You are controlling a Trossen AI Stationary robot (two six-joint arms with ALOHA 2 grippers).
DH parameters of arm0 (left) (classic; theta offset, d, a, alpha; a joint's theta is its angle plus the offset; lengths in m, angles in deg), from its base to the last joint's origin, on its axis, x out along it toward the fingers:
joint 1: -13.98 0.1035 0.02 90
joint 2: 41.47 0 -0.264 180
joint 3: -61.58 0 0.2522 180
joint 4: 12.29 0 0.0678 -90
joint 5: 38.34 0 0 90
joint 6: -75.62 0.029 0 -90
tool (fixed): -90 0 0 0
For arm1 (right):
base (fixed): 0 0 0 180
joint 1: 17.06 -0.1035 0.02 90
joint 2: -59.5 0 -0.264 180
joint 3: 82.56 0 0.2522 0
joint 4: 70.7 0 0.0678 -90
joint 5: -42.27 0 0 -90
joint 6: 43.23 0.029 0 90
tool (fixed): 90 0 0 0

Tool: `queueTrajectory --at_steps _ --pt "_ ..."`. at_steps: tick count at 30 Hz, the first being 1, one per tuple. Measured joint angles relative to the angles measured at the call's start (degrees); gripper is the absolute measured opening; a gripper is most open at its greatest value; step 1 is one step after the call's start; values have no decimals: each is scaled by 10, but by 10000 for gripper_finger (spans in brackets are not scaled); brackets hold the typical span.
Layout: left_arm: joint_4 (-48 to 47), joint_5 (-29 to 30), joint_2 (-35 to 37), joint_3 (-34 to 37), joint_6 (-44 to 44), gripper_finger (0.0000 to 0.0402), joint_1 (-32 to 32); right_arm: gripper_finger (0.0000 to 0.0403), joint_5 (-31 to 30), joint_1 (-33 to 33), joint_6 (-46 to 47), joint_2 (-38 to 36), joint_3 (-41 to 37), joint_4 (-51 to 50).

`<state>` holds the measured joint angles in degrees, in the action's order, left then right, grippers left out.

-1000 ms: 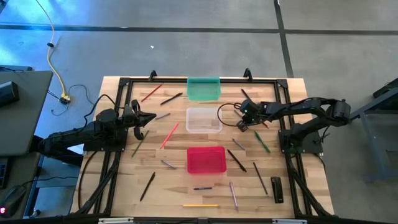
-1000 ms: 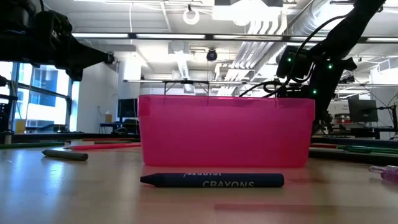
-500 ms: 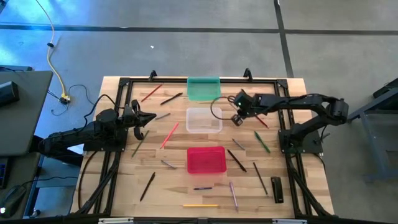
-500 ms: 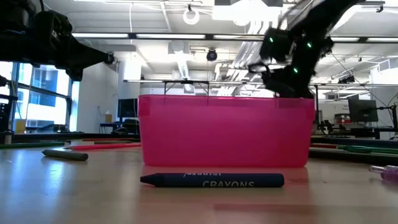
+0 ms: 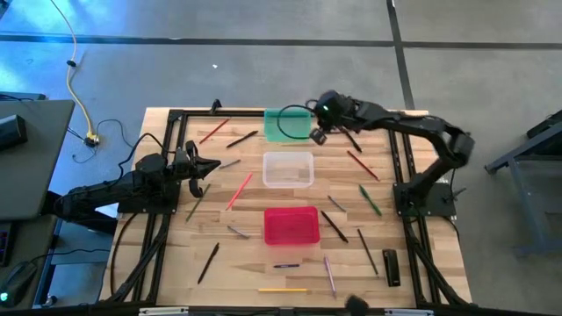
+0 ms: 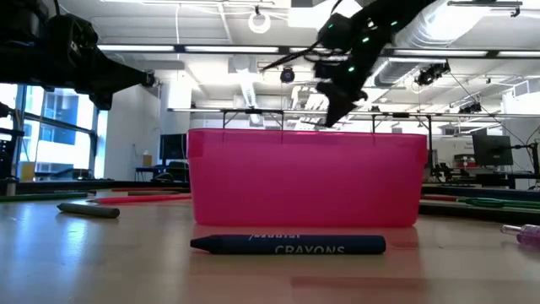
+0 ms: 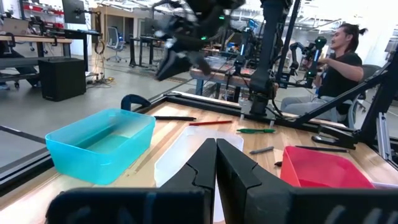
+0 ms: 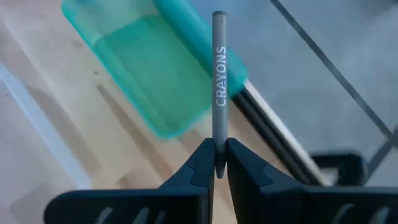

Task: Sort crayons/erasers/pens/pencils in bins
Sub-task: Put the top right gray crayon into the green bin

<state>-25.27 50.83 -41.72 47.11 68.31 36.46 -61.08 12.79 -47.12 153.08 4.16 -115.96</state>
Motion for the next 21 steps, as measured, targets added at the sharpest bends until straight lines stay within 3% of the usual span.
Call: queueTrajectory --at_steps 7,21 --pt "0 0 0 0 0 0 0 17 76 24 -104 159 161 -36" --pt "0 0 0 0 0 0 0 16 121 65 -232 367 371 -169"
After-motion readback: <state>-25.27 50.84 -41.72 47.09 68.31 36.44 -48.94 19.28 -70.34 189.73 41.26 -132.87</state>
